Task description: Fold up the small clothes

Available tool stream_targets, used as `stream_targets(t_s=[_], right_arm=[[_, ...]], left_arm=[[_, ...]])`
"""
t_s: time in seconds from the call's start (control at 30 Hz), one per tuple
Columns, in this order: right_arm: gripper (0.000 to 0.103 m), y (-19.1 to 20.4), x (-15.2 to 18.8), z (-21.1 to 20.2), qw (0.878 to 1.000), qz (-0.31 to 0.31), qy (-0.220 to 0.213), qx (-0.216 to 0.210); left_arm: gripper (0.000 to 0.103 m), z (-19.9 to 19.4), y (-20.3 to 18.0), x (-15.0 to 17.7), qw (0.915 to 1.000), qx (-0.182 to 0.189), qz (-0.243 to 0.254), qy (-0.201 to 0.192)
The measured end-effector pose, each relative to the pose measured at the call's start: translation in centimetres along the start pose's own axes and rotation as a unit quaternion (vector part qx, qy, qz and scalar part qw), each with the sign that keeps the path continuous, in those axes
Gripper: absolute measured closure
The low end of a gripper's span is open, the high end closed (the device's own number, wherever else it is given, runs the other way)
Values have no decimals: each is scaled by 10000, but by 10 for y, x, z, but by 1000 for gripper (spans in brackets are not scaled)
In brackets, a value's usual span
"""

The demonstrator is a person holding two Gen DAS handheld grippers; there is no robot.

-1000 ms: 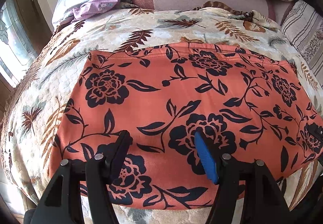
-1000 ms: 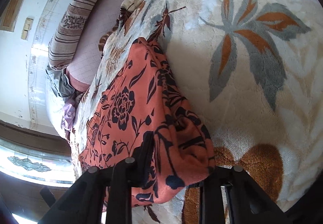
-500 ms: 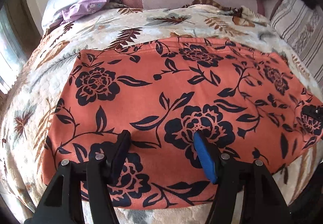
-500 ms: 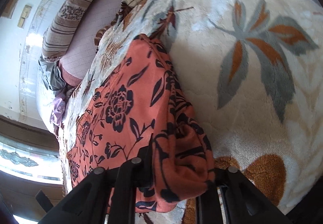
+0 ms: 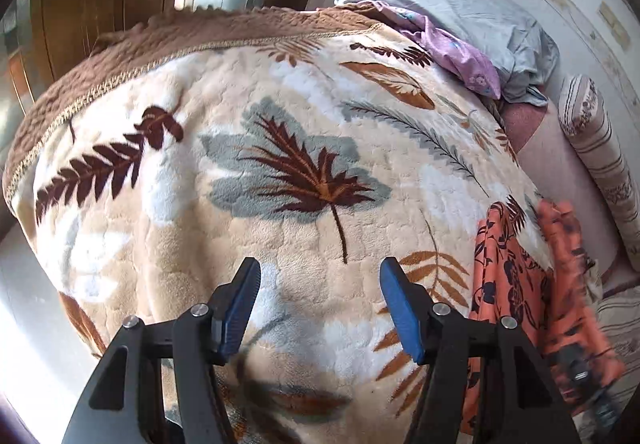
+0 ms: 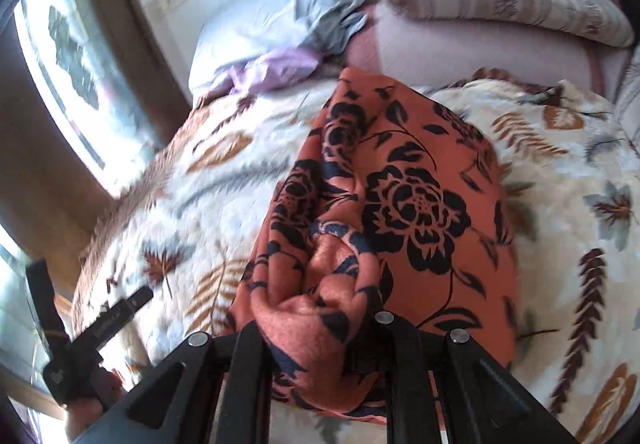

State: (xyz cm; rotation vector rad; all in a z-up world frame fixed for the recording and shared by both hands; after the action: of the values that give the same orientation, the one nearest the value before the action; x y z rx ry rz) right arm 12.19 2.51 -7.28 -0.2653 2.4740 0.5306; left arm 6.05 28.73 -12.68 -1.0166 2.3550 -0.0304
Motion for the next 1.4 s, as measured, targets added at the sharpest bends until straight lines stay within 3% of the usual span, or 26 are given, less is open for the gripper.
stream_targets(t_s=[0.07, 0.1, 0.37, 0.43, 0.5, 0.53, 0.57, 0.6, 0.67, 0.8, 0.9, 0.97, 1.0, 1.07, 1.1, 1.13, 1.17, 1.2, 1.3, 1.4], right_arm=[[88, 12, 32, 57, 9964, -140, 826, 87], [88, 12, 37, 64, 9965, -75, 817, 128], [88, 30, -2, 4, 9998, -60, -171, -49], [84, 34, 12, 25, 9996, -141, 29, -226], [79, 39, 40, 62, 9965, -368, 736, -149], [77, 42, 45, 65, 9963, -601, 606, -107], [68, 47, 46, 58, 9962, -785, 346, -123], [44, 49, 46, 52, 9959, -811, 313, -234], [17, 49, 49, 41, 9956, -576, 476, -569], [17, 41, 66, 3, 9941, -421, 315, -944], [17, 11, 82, -33, 9936, 6, 55, -1128], [17, -14, 92, -51, 9934, 313, -65, -1100], [17, -28, 95, -57, 9927, 498, -89, -1097], [17, -54, 101, -68, 9893, 885, -126, -1151], [17, -66, 102, -72, 9878, 1031, -142, -1161], [17, -76, 103, -76, 9862, 1156, -160, -1175], [17, -86, 104, -80, 9843, 1279, -189, -1201], [17, -93, 106, -86, 9825, 1389, -215, -1226], [17, -113, 106, -94, 9744, 1681, -272, -1465], [17, -131, 101, -94, 9634, 1997, -297, -1764]], left_arm=[[41, -1, -1, 0, 9999, -29, 108, -91], [41, -2, -3, 1, 9998, 6, 174, -110], [41, -5, -12, 2, 9990, 203, 368, -128], [41, -5, -12, 2, 9990, 170, 392, -136], [41, -6, -12, 3, 9988, 203, 413, -156], [41, -7, -13, 4, 9987, 204, 442, -181], [41, -8, -14, 4, 9984, 206, 486, -202], [41, -10, -16, 5, 9981, 241, 529, -219], [41, -14, -22, 7, 9969, 396, 629, -246], [41, -36, -46, 19, 9907, 853, 991, -373], [41, -64, -77, 42, 9782, 1422, 1473, -342], [41, -74, -100, 61, 9696, 1508, 1907, -266], [41, -70, -108, 70, 9683, 1442, 2034, -117], [66, -42, -108, 81, 9731, 999, 2048, 342], [69, -18, -99, 86, 9759, 675, 1946, 724], [67, 3, -87, 90, 9774, 670, 1615, 1187], [66, 7, -76, 89, 9802, 932, 1190, 1283], [66, 2, -73, 87, 9805, 1007, 1093, 1286], [65, -21, -81, 85, 9816, 666, 1500, 979], [65, -53, -94, 75, 9832, 414, 1740, 354]])
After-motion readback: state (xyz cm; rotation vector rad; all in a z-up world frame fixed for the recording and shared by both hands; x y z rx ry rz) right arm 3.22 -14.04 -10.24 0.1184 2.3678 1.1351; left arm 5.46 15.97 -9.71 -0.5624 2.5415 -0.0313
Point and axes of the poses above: each gripper's, at about its wrist camera, not at the fingertips, and z roughly the way its jaws point, y to its left, x to its underside, the point moved 5 cm from there along z, roughly the way its jaws point, and after that the axes turned 9 degrees about -x, right-handed, at the moved point
